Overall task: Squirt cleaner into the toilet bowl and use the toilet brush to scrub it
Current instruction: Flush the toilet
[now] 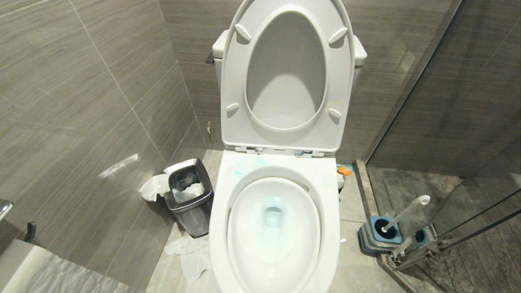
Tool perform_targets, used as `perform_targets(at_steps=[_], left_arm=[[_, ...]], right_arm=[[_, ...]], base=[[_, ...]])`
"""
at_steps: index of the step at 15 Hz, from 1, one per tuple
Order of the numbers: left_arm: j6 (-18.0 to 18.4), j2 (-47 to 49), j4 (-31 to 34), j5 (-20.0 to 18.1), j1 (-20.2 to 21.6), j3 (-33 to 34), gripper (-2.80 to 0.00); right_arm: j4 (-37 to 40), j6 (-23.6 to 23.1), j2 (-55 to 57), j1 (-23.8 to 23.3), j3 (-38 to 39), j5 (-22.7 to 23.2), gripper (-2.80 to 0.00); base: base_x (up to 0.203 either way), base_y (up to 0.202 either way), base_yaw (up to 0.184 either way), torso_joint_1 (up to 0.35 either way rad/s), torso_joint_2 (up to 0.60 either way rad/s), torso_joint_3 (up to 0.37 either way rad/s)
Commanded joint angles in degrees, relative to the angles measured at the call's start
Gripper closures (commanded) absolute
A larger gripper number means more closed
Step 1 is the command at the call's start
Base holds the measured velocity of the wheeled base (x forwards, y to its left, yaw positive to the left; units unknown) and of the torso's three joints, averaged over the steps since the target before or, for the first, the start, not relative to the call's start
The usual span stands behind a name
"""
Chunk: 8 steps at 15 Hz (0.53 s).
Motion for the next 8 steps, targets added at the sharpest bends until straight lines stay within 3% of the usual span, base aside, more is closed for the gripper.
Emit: perform_targets(at_steps=[1,8], left_arm=[[0.14,4.68,1.54,-1.13,-0.05,-7.61,0.0],[1.12,36.83,0.84,-1.51,-1.28,-34.38,0.0]], right_arm=[[0.02,-0.02,0.11,0.05,-0.02,0.0,0.0],[0.02,-0.02,0.11,0.05,-0.02,0.09,0.0]], base=[[0.0,0.0,0.0,0.0,0.0,0.0],[0.0,0.0,0.0,0.0,0.0,0.0]])
